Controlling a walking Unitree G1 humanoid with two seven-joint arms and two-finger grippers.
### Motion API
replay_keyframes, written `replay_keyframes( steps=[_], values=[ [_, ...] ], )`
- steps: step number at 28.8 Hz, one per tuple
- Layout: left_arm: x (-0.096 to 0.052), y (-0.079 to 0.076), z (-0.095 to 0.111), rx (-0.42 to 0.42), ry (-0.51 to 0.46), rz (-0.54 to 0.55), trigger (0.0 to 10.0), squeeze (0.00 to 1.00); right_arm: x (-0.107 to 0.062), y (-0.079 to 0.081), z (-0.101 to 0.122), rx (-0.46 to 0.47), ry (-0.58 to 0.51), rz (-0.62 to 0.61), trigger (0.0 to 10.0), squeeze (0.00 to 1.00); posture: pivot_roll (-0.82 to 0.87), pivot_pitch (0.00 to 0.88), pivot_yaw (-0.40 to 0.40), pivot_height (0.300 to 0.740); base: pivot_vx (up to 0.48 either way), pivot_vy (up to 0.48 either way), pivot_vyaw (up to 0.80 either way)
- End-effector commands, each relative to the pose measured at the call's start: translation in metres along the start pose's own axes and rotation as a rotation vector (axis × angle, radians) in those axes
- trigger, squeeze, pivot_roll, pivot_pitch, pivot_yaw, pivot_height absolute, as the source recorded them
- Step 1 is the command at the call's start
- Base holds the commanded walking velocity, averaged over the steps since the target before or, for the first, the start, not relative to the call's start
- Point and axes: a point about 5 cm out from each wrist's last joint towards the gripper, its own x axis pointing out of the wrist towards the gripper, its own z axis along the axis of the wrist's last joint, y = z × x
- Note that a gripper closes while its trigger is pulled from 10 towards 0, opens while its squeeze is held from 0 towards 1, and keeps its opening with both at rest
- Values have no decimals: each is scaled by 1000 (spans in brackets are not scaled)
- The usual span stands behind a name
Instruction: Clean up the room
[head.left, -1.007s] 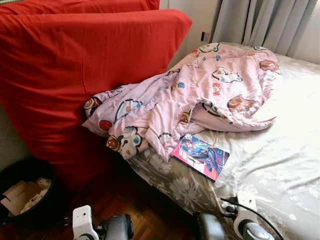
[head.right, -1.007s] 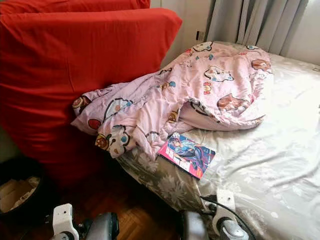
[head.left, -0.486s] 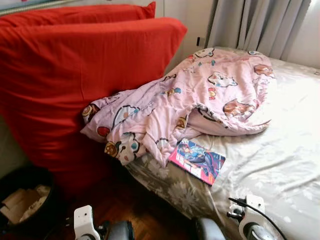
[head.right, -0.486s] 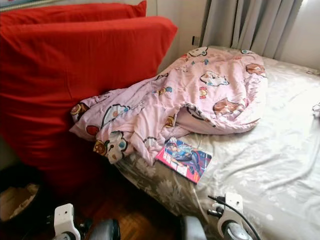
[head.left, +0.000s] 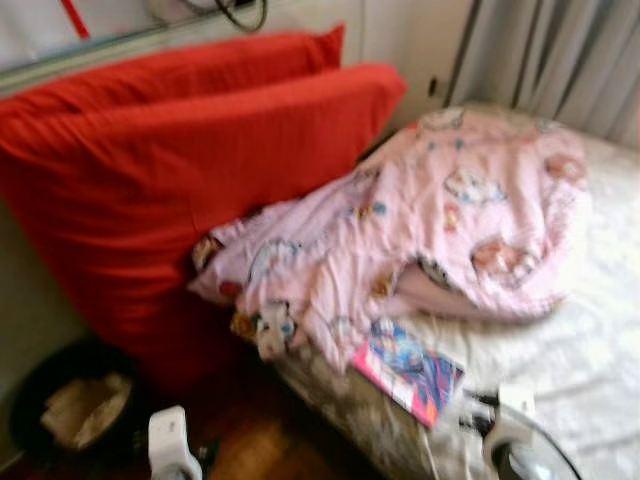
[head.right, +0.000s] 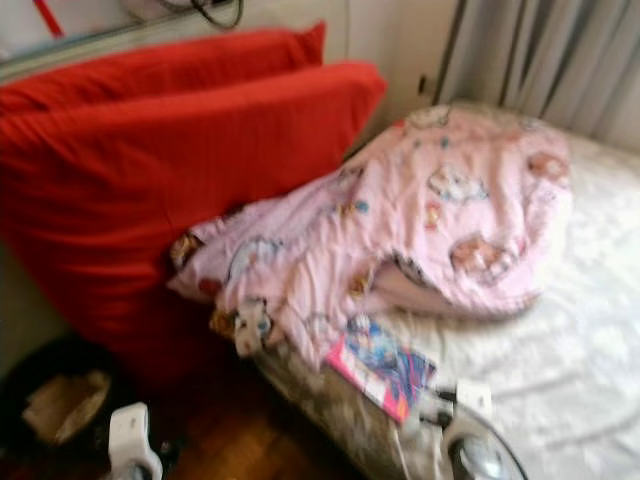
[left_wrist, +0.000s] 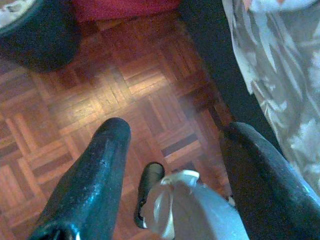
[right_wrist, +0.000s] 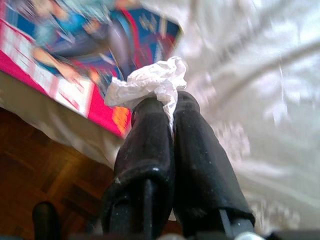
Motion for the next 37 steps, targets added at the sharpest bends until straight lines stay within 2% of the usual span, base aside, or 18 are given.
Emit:
replay_keyframes(
  steps=[1,9,11,17,23,28,37],
  values=[
    [-1,1,-5,7,25,4,10000,0,-1,-1,-5,15,19,-8,10000,0,65,0,-19,740,0,0,0],
    [-1,0,-5,18,29,-2,10000,0,-1,2,-9,-1,31,0,10000,0,58,0,-23,740,0,0,0],
    [-1,-2,-6,43,34,-10,10000,0,-1,2,-10,-4,39,6,10000,0,59,0,-29,740,0,0,0],
    [0,-4,-6,35,33,-11,10000,0,-1,5,-11,8,53,27,10000,0,71,0,-38,740,0,0,0],
    [0,1,-1,46,24,-3,10000,0,0,11,-9,23,36,30,10000,0,74,0,-21,740,0,0,0],
    [0,3,2,68,22,-7,10000,0,-1,5,-9,64,29,-21,10000,0,75,0,-11,740,0,0,0],
    [0,4,2,61,29,-4,10000,0,-1,3,-10,37,19,-32,10000,0,83,0,-8,740,0,107,0]
  ],
)
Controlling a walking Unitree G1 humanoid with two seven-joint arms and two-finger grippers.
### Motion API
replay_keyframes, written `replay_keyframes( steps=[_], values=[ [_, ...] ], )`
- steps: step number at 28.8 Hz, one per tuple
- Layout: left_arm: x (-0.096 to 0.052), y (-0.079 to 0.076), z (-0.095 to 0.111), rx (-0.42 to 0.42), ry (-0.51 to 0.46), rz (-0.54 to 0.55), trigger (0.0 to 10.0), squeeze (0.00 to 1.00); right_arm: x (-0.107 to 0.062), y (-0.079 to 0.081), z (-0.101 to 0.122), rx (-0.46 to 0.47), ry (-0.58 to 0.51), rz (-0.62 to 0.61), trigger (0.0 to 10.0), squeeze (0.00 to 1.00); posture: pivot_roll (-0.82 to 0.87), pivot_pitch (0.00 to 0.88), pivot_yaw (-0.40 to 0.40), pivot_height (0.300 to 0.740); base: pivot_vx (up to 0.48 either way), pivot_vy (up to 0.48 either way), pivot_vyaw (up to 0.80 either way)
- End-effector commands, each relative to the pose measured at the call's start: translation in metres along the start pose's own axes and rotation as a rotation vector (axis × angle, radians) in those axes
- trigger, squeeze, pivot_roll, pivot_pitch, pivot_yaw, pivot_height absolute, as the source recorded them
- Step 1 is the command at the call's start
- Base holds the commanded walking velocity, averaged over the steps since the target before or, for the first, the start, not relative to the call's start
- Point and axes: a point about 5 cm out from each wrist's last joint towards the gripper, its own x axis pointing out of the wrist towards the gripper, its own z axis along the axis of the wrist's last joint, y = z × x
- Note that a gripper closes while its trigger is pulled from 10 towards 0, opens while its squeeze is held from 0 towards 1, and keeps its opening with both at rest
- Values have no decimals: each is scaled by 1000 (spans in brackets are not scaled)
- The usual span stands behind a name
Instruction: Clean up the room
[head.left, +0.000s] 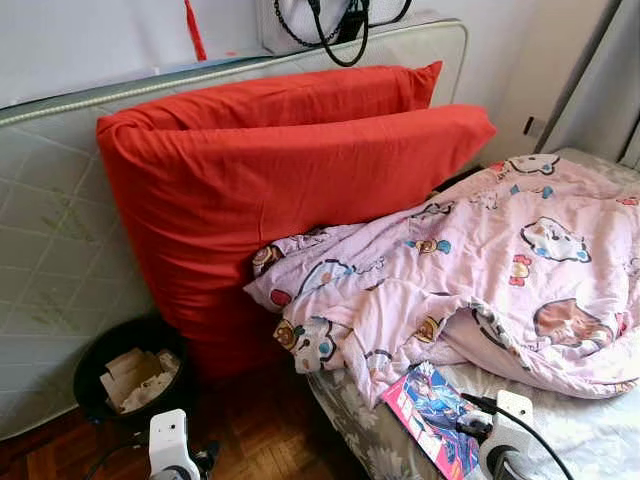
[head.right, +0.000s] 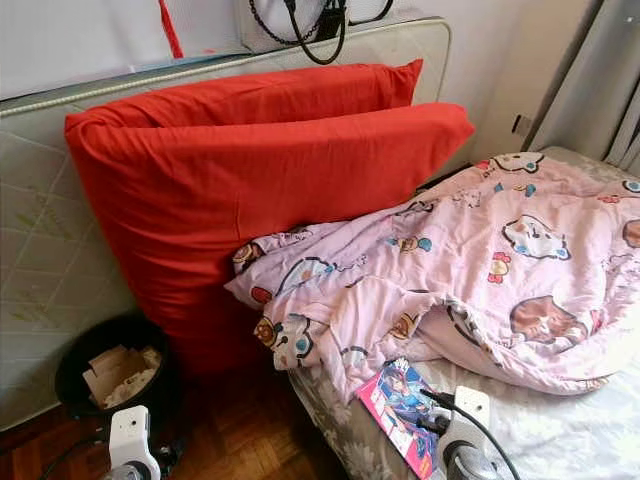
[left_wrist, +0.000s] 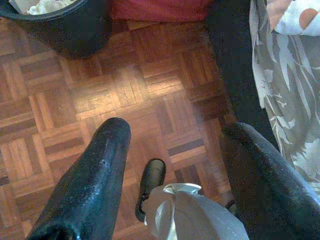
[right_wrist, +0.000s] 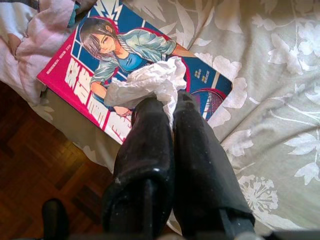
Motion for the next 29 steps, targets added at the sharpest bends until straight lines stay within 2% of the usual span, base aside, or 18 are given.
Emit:
replay_keyframes(
  steps=[1,4,18,29],
  values=[
    [0,2,1,14,17,4,10000,0,0,-2,-1,-12,-5,-6,10000,0,83,0,-8,740,0,480,800],
    [0,2,2,21,17,0,10000,0,0,0,-2,45,3,2,10000,0,86,0,-6,740,0,480,267],
    [1,2,3,28,17,5,10000,0,0,0,0,28,1,11,10000,0,88,0,-1,740,0,480,0],
    [1,3,4,28,17,6,10000,0,0,0,0,51,-5,1,10000,0,91,0,-1,740,0,480,0]
  ],
)
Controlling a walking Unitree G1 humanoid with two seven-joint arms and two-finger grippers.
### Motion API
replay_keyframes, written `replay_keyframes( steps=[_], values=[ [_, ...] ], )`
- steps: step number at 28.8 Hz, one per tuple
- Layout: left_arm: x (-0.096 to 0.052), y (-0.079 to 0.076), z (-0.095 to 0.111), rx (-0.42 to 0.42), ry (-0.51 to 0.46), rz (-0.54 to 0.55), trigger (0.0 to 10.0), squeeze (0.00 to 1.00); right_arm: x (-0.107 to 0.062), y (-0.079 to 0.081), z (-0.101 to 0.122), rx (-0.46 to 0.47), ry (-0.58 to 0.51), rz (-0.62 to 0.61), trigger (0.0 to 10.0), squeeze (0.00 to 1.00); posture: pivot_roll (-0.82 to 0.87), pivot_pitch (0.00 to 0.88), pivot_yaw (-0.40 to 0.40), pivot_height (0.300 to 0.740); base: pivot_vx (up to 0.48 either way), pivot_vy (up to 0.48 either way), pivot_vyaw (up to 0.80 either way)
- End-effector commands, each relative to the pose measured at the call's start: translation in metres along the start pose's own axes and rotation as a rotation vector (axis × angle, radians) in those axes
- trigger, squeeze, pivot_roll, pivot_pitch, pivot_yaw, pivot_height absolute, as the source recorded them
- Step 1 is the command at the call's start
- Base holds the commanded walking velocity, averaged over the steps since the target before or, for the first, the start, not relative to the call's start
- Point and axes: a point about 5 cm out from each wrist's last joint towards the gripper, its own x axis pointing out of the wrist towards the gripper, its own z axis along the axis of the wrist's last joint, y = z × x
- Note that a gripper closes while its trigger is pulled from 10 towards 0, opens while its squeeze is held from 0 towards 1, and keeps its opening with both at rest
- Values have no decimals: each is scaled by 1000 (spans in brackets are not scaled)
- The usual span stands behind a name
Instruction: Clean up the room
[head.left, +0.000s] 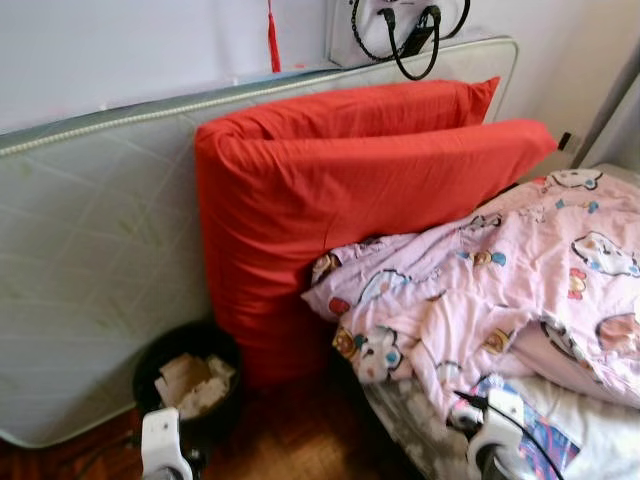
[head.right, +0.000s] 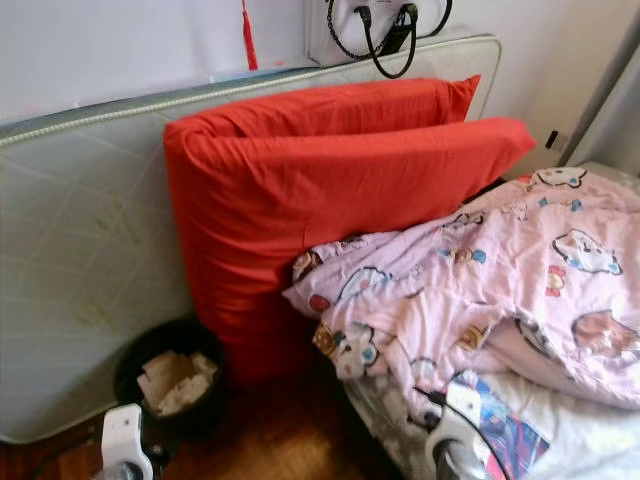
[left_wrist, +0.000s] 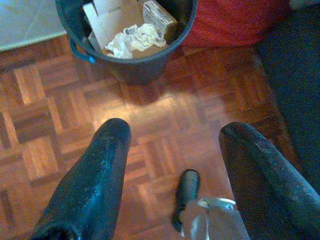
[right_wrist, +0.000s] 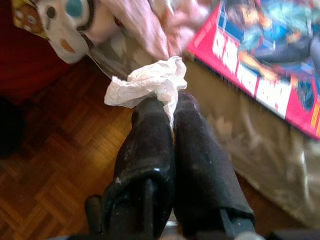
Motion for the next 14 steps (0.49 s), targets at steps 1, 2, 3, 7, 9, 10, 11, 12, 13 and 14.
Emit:
replay_keyframes(
  steps=[1,2,3,7,9,10,11,12,13,14],
  values=[
    [0,-5,-4,13,20,-11,10000,0,-1,-8,-2,13,9,-22,10000,0,91,0,-1,740,0,480,0],
    [0,-5,-4,14,20,-11,10000,0,-1,-8,-2,13,9,-21,10000,0,94,0,0,740,0,480,0],
    [0,-5,-4,14,20,-11,10000,0,-1,-8,-2,13,10,-21,10000,0,94,0,0,740,0,480,0],
    [0,-5,-4,14,21,-11,10000,0,-1,-8,-2,13,11,-21,10000,0,97,0,-2,740,0,480,0],
    [0,-5,-4,14,21,-12,10000,0,-1,-8,-2,16,10,-21,10000,0,97,0,-2,740,0,480,0],
    [0,-5,-4,14,21,-12,10000,0,-1,-7,-2,18,9,-21,10000,0,98,0,0,740,0,480,0],
    [0,-5,-4,14,20,-12,10000,0,-1,-7,-2,18,9,-20,10000,0,98,0,0,740,0,480,0],
    [0,-5,-4,14,20,-12,10000,0,-1,-7,-2,18,9,-20,10000,0,98,0,0,740,0,480,0],
    [0,-5,-4,14,20,-12,10000,0,-1,-8,-2,18,10,-19,10000,0,104,0,-3,740,0,480,0],
    [0,-6,-4,13,20,-12,10000,0,-1,-8,-2,16,10,-19,10000,0,106,0,-5,740,0,480,0]
  ],
)
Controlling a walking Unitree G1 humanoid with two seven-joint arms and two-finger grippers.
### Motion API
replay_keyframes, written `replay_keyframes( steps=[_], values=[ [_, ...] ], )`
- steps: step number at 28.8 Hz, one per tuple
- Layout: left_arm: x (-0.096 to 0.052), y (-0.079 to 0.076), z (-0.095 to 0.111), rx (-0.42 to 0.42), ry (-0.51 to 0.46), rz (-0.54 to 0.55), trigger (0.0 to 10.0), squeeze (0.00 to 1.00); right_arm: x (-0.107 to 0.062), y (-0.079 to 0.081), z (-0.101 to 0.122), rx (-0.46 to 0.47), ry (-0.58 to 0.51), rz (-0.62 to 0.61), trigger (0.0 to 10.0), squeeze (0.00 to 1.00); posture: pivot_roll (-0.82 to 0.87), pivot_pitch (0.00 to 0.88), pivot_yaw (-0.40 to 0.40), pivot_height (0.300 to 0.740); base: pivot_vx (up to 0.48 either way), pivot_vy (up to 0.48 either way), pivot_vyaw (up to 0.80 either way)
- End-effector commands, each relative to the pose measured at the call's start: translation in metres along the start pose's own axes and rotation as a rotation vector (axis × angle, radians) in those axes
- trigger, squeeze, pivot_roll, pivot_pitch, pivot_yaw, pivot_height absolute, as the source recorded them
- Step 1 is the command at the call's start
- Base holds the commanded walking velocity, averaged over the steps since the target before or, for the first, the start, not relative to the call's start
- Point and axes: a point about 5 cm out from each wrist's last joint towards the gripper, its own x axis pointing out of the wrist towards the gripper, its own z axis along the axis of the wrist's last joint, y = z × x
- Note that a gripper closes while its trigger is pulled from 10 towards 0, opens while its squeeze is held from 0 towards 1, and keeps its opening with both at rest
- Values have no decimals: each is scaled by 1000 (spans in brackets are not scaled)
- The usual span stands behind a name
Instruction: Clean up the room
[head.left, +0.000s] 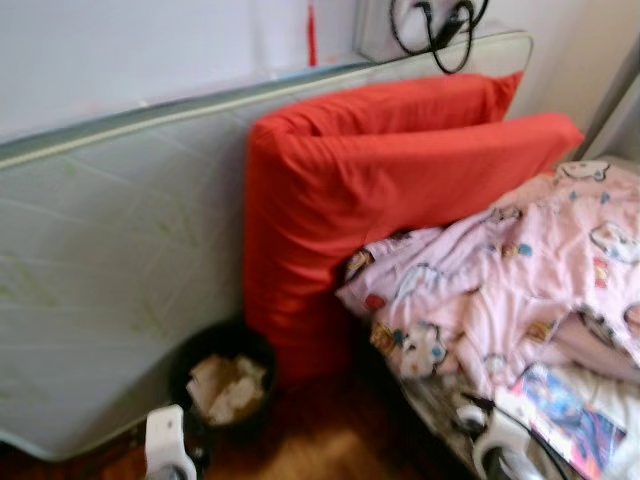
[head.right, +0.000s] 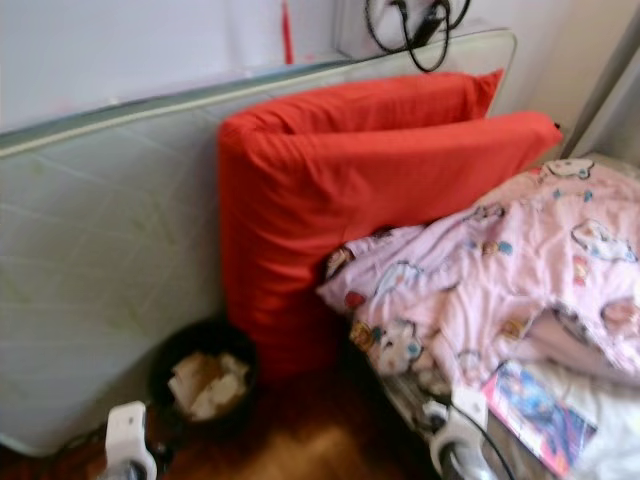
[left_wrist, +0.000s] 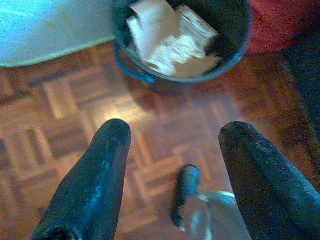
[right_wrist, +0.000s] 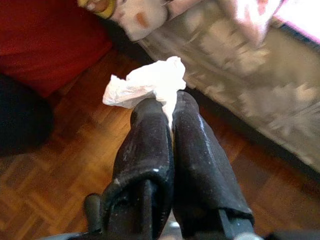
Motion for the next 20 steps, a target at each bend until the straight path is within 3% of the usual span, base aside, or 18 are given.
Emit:
replay_keyframes(
  steps=[1,20],
  values=[
    [0,-5,-5,11,24,-11,10000,0,-2,-10,-3,7,11,-26,10000,0,106,0,-5,740,0,480,0],
    [0,-5,-7,10,27,-12,10000,0,-2,-9,-4,-6,21,-7,10000,0,104,0,-4,740,0,480,0]
  ],
)
